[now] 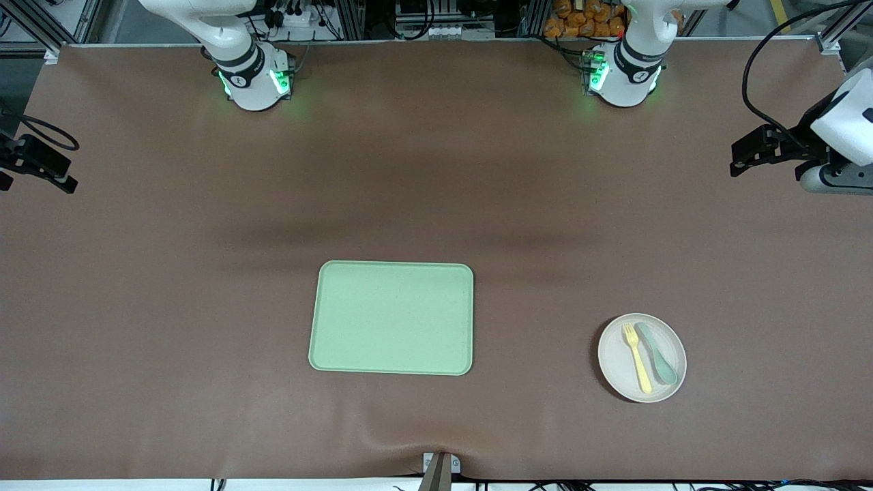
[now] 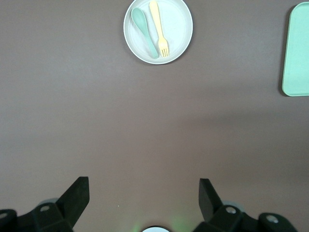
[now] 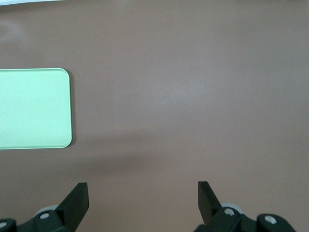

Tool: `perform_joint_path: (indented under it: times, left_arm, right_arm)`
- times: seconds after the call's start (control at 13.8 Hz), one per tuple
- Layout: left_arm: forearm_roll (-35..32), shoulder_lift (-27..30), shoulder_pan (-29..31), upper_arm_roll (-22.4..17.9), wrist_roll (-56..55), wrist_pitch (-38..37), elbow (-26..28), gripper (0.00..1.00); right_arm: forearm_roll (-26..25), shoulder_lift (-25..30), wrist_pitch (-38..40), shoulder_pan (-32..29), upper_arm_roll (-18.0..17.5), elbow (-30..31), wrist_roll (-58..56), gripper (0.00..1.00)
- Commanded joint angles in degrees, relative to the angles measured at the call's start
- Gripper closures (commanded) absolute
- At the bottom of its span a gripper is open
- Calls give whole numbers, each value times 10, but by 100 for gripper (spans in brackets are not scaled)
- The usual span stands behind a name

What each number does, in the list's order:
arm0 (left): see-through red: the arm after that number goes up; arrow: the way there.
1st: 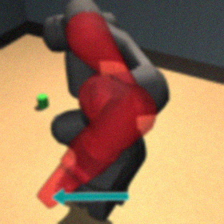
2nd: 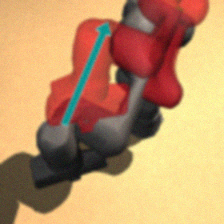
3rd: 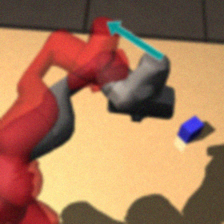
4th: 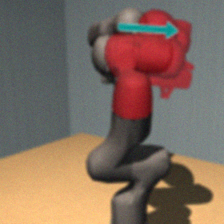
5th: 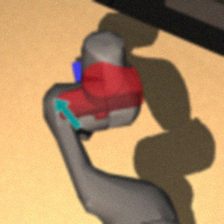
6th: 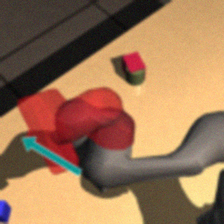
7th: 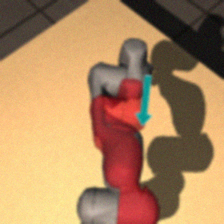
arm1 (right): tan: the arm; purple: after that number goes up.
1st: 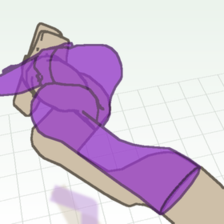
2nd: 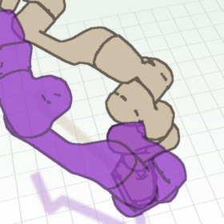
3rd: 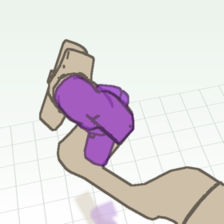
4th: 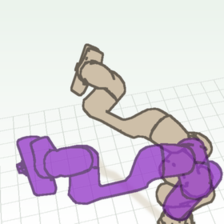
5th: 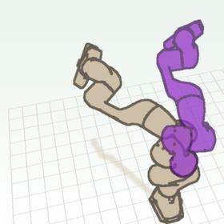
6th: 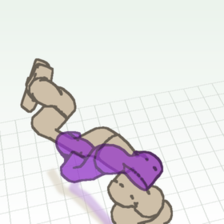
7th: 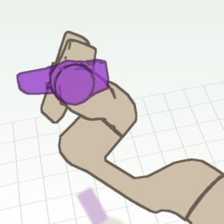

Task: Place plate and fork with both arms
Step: 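Reach the left gripper down to the white plate's rim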

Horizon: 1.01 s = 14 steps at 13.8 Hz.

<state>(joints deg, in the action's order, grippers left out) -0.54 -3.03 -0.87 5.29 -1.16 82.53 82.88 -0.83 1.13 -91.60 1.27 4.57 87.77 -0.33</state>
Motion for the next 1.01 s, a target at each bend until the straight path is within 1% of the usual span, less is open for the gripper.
perform_joint_path:
  times: [0.0, 0.14, 0.29, 0.43, 0.51, 0.58, 0.72, 0.94]
  left_arm:
    - [8, 15, -1, -3, 2, 13, 12, 0]
    - [7, 12, -2, -4, -8, 14, 9, 0]
    - [7, -3, -4, -5, -15, 13, 3, 0]
    - [8, -26, -4, -5, -56, 14, 0, 0]
    - [8, -49, -2, -5, -77, 16, 0, 0]
    - [8, -79, 0, -6, -93, 35, 1, 0]
    - [7, -146, 21, -6, -99, 123, 10, 0]
    - [1, -228, 34, -7, -95, 215, 11, 0]
  right_arm:
    - [-1, -3, 7, -1, -2, -10, -2, 0]
    - [-1, -3, 8, -2, -2, -7, 0, 0]
    - [-1, -4, 7, -2, -2, -7, -1, 0]
    - [0, -4, 7, -1, -3, -8, -1, 0]
    - [0, -4, 6, -1, -3, -8, -1, 0]
    - [0, -4, 7, -1, -3, -8, -1, 0]
    - [0, -4, 7, -7, -3, -8, -2, 0]
    - [0, -4, 6, -9, -3, -8, -2, 0]
